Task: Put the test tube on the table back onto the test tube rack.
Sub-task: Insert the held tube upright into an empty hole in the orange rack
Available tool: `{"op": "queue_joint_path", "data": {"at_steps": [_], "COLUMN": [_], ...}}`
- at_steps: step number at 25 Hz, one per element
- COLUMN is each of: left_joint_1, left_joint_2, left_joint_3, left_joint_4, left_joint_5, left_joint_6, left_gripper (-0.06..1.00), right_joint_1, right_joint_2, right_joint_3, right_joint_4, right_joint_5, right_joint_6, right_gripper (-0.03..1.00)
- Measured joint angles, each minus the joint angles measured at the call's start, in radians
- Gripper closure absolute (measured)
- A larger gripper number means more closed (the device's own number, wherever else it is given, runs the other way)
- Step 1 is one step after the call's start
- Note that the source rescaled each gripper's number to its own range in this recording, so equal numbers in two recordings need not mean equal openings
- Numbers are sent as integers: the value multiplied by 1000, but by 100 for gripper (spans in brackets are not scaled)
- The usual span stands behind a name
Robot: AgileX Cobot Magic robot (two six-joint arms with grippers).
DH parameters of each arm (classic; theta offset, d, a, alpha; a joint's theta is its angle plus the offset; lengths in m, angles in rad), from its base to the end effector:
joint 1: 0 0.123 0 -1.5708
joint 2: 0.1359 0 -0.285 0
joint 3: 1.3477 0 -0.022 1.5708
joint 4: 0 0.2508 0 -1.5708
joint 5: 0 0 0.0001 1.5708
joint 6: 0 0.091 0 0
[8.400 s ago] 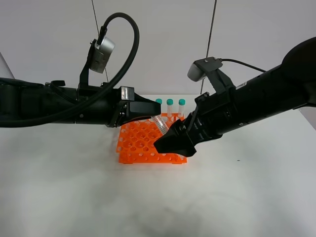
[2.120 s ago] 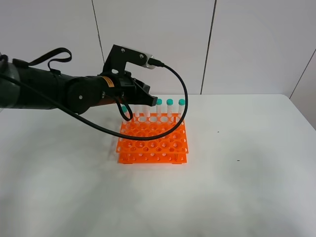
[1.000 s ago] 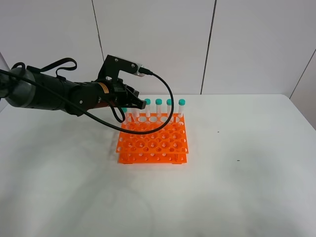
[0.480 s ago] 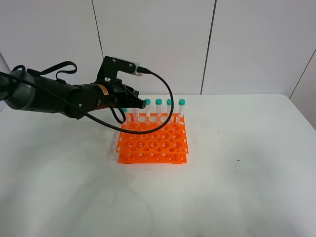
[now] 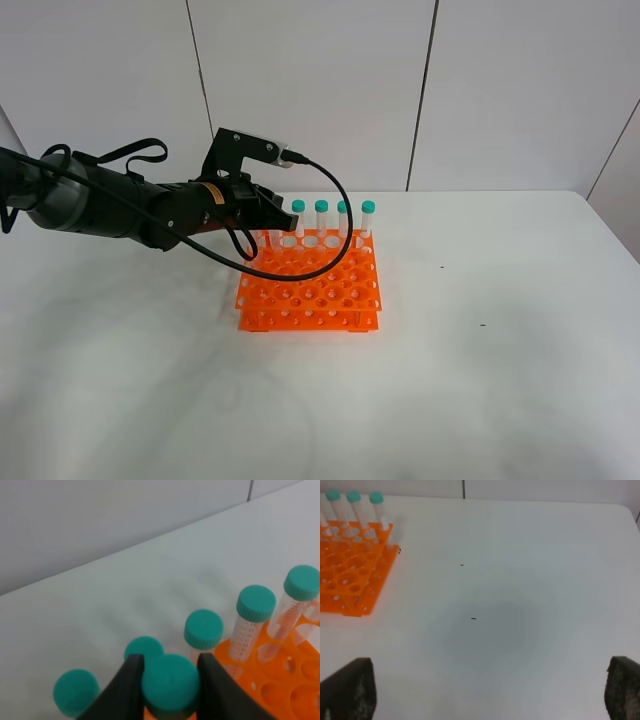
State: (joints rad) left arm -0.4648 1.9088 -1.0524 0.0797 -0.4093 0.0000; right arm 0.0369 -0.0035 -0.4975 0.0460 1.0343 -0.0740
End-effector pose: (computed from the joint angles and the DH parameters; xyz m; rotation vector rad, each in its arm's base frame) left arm 0.3658 -0.1866 0.1857 0.5367 1.8671 -0.2915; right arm -0.0042 0.0034 0.2788 -0.1132 2.0130 0.0312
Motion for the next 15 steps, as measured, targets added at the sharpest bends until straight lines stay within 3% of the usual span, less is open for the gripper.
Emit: {"op": "queue_joint_path", "data": {"at_steps": [15], "left_joint_1": [0], "left_joint_2": [90], "left_joint_3": [-1], "left_joint_4": [2], "left_joint_5": [-74], "left_joint_6": [0], "left_gripper": [94], "right_joint_1": [0], "right_joint_2": [0], "right_joint_3": [0], "right_joint_4": [0], "right_joint_5": [0], "right_joint_6": [0], "right_gripper": [-3]}}
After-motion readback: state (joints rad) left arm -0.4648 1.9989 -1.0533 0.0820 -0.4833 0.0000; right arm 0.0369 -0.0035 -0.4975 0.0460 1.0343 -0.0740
